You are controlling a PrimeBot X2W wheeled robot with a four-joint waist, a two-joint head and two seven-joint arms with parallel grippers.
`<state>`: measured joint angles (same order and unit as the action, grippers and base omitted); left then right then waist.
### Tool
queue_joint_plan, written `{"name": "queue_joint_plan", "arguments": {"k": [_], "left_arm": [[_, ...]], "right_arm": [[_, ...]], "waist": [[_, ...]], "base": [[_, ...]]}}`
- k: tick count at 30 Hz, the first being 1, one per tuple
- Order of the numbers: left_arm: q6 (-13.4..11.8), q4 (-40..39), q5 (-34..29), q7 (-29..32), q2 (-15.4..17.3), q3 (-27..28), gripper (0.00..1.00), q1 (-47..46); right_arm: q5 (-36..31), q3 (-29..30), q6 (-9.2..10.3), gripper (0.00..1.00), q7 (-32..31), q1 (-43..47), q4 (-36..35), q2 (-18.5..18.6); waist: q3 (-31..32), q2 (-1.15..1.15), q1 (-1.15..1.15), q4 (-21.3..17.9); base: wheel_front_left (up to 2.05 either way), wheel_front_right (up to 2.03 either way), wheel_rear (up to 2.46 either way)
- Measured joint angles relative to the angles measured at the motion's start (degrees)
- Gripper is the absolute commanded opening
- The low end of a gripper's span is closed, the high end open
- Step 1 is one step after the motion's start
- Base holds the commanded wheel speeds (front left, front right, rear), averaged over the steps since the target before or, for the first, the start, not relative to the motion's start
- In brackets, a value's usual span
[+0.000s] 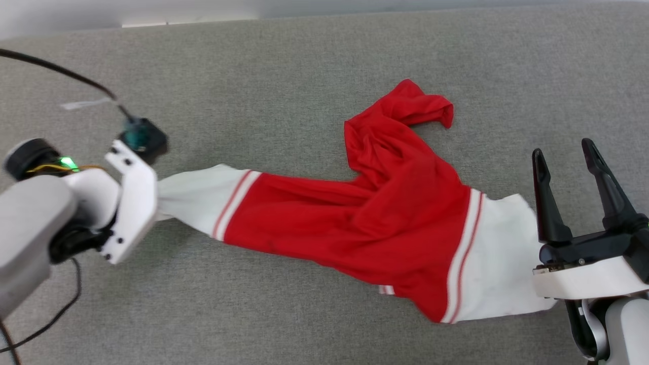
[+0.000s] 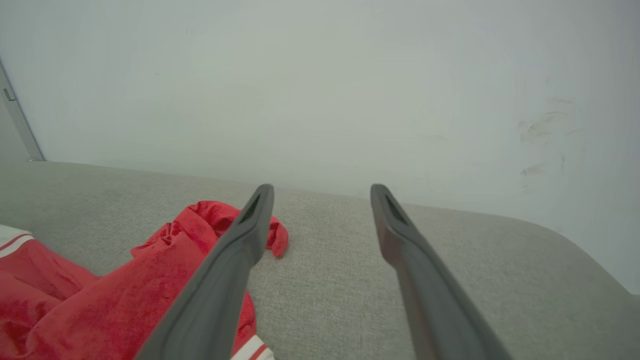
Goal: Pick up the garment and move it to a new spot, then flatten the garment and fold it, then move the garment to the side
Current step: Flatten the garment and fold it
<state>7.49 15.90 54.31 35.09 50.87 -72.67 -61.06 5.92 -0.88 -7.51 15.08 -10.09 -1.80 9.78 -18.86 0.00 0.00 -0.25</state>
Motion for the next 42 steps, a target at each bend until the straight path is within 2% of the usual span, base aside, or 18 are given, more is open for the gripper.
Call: {"name": "queue_joint_plan", "arguments": {"k": [5, 11, 12, 13, 18, 25, 27, 36, 42], "left_arm": [[0.0, 4.47, 3.59, -1.8, 4.5, -0.01, 0.0, 2.54], [-0.96, 9.03, 7.58, -2.64, 5.36, -0.03, 0.0, 8.01], [-1.13, 9.62, 7.86, -3.38, 5.34, 0.05, 0.4, 8.51], [-1.43, 10.07, 8.01, -4.41, 5.13, 0.36, 1.0, 8.76], [-1.96, 9.7, 3.76, -8.78, 3.88, 0.76, 1.0, 6.17], [-1.43, 0.26, 0.12, -8.61, 2.82, 3.0, 1.0, -3.46], [-1.07, -1.93, -0.12, -6.81, 1.35, 2.96, 1.0, -5.49], [-0.15, -8.54, -0.2, 8.27, -6.08, -0.38, 1.0, -8.55], [-0.09, -9.94, -2.76, 15.05, -6.73, -0.77, 1.0, -4.65]], "right_arm": [[0.0, 0.23, 0.0, 1.0, 0.0, 0.73, -0.25, -0.13], [-0.01, 0.44, 0.0, 1.0, 0.0, 0.88, -0.22, -0.1], [-0.01, 0.41, 0.0, 1.0, 0.0, 0.96, -0.16, -0.1], [-0.01, 0.45, 0.0, 1.0, 0.0, 1.01, -0.07, -0.09], [-0.02, 0.82, 0.0, 1.0, 0.0, 1.16, 0.12, -0.03], [-0.13, 0.77, 0.0, 1.0, 0.0, 1.32, -0.15, 0.0], [-0.3, 0.32, 0.0, 1.0, 0.0, 1.25, -0.22, 0.0], [-0.7, -1.43, 0.0, 1.0, 0.01, -0.51, -0.44, 0.53], [-0.86, -2.03, 0.0, 1.0, 0.01, -2.19, -0.65, 0.44]], "waist": [[0.75, 0.0, 0.0, 0.92], [0.93, 0.0, 0.0, 1.18], [0.97, 0.0, 0.0, 1.18], [1.05, 0.0, 0.0, 1.22], [2.03, 0.0, 0.0, 1.7], [2.78, 0.0, 0.0, 1.7], [2.53, 0.0, 0.0, 1.37], [0.0, 0.0, 0.0, -1.0], [-2.75, 0.0, 0.0, -3.1]], "base": [[0.0, 0.0, 0.0], [0.0, 0.0, 0.0], [0.0, 0.0, 0.0], [0.0, 0.0, 0.0], [0.0, 0.0, 0.0], [0.0, 0.0, 0.0], [0.0, 0.0, 0.0], [0.0, 0.0, 0.0], [0.0, 0.0, 0.0]]}}
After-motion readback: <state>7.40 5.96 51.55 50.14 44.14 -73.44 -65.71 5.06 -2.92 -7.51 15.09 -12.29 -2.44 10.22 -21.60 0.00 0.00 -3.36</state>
